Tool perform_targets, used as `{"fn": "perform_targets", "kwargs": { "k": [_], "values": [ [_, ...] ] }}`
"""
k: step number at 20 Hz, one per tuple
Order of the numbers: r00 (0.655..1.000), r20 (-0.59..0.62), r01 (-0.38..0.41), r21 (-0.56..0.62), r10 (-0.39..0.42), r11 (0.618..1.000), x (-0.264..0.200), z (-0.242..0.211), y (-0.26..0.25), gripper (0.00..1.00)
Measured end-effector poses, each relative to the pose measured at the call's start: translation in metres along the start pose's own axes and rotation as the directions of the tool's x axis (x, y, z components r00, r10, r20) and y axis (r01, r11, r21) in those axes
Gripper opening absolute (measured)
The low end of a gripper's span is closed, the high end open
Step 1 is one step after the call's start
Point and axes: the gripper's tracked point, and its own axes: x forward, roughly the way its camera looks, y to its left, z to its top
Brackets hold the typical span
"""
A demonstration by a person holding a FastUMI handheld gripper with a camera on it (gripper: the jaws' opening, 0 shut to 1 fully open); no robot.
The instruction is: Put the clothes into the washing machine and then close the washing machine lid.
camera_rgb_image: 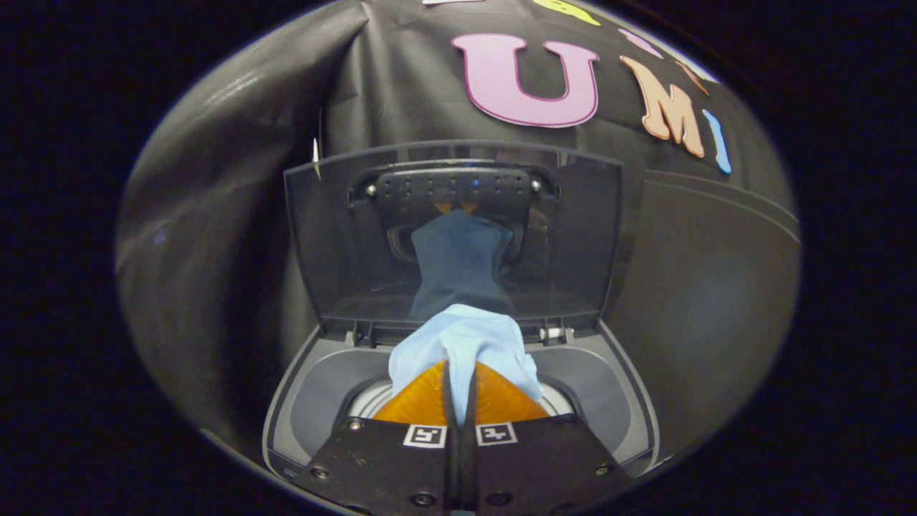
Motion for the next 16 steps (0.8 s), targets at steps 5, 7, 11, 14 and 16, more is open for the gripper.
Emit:
{"fn": "perform_targets", "kwargs": {
  "k": [5, 7, 11, 14, 16],
  "values": [
    [0.998, -0.065, -0.012, 0.035, 0.014, 0.999, 0.011, -0.025, -0.001, 0.01],
    [0.996, -0.085, -0.022, 0.050, 0.026, 0.998, 0.015, -0.031, 0.000, 0.01],
    [0.974, -0.220, -0.029, 0.074, 0.045, 0.997, 0.021, -0.064, 0.004, 0.01],
    [0.960, -0.279, -0.001, 0.033, 0.010, 0.999, 0.021, -0.081, -0.002, 0.01],
    [0.949, -0.315, 0.011, 0.025, -0.002, 1.000, 0.021, -0.093, -0.006, 0.04]
  ]
}}
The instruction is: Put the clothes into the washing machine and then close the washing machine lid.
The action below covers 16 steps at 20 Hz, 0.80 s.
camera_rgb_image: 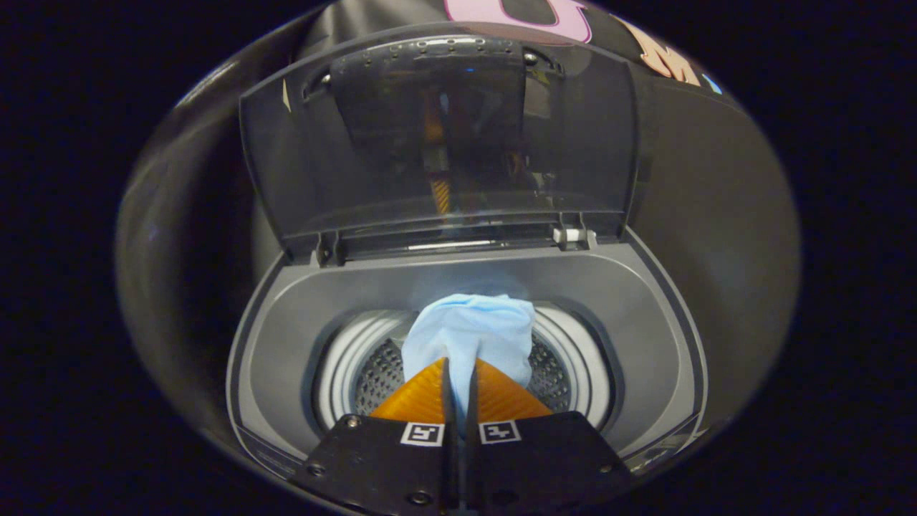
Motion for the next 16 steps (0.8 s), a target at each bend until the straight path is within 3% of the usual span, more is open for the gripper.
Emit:
{"fn": "perform_targets", "kwargs": {
  "k": [5, 10, 13, 16],
  "values": [
    [0.998, -0.055, 0.009, 0.015, -0.008, 1.000, 0.005, -0.012, 0.000, 0.07],
    [0.997, -0.065, 0.042, -0.039, -0.045, 0.998, 0.005, -0.012, -0.003, 0.19],
    [0.997, -0.044, 0.068, -0.064, -0.070, 0.996, -0.003, -0.005, -0.007, 0.35],
    [0.995, 0.006, 0.097, -0.080, -0.097, 0.992, -0.013, 0.007, -0.014, 0.63]
  ]
}}
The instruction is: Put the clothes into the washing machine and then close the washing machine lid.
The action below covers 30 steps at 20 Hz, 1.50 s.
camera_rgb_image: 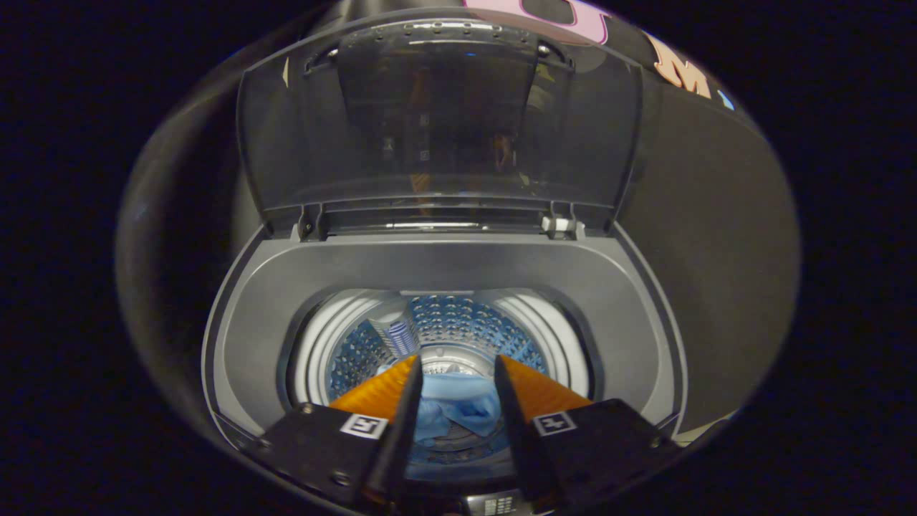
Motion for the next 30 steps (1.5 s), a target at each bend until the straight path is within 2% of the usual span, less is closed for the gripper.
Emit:
{"fn": "perform_targets", "kwargs": {
  "k": [3, 5, 12, 16, 22, 25, 28, 30],
  "values": [
    [0.999, 0.013, -0.033, 0.000, 0.033, 0.999, -0.007, 0.003, 0.007, 1.00],
    [0.998, 0.042, -0.054, -0.015, 0.054, 0.998, -0.015, 0.010, 0.012, 0.97],
    [0.974, 0.224, -0.024, -0.058, 0.036, 0.998, -0.070, 0.055, 0.015, 0.98],
    [0.916, 0.399, -0.014, -0.075, 0.043, 0.997, -0.120, 0.101, 0.022, 0.97],
    [0.819, 0.574, 0.001, -0.054, 0.031, 0.999, -0.202, 0.159, 0.018, 0.97],
    [0.776, 0.630, -0.004, -0.047, 0.033, 0.999, -0.237, 0.184, 0.012, 0.96],
    [0.760, 0.650, 0.005, -0.030, 0.016, 1.000, -0.255, 0.202, 0.007, 0.96],
    [0.738, 0.674, -0.031, -0.030, 0.043, 0.999, -0.261, 0.215, 0.012, 0.96]
  ]
}}
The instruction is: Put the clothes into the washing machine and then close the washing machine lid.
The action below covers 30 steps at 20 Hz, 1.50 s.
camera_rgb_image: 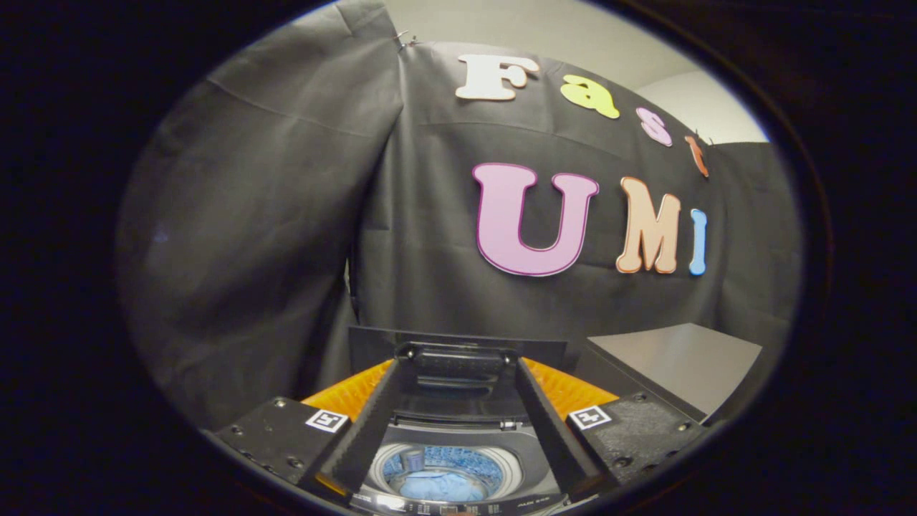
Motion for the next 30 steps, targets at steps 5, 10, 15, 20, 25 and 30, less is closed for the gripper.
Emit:
{"fn": "perform_targets", "kwargs": {
  "k": [5, 10, 15, 20, 25, 30],
  "values": [
    [0.994, 0.103, -0.032, 0.043, 0.028, 0.999, 0.027, 0.039, -0.007, 0.96],
    [0.995, 0.080, -0.060, 0.067, 0.054, 0.996, 0.080, 0.043, -0.012, 0.96],
    [0.996, 0.064, -0.064, 0.063, 0.060, 0.996, 0.105, 0.041, -0.020, 0.96],
    [0.998, 0.046, -0.042, 0.059, 0.040, 0.997, 0.135, 0.028, -0.032, 0.96],
    [1.000, -0.021, -0.001, 0.049, 0.002, 0.999, 0.188, 0.002, -0.040, 0.96],
    [1.000, 0.006, 0.004, 0.109, -0.004, 0.994, 0.226, 0.007, -0.044, 0.96]
  ]
}}
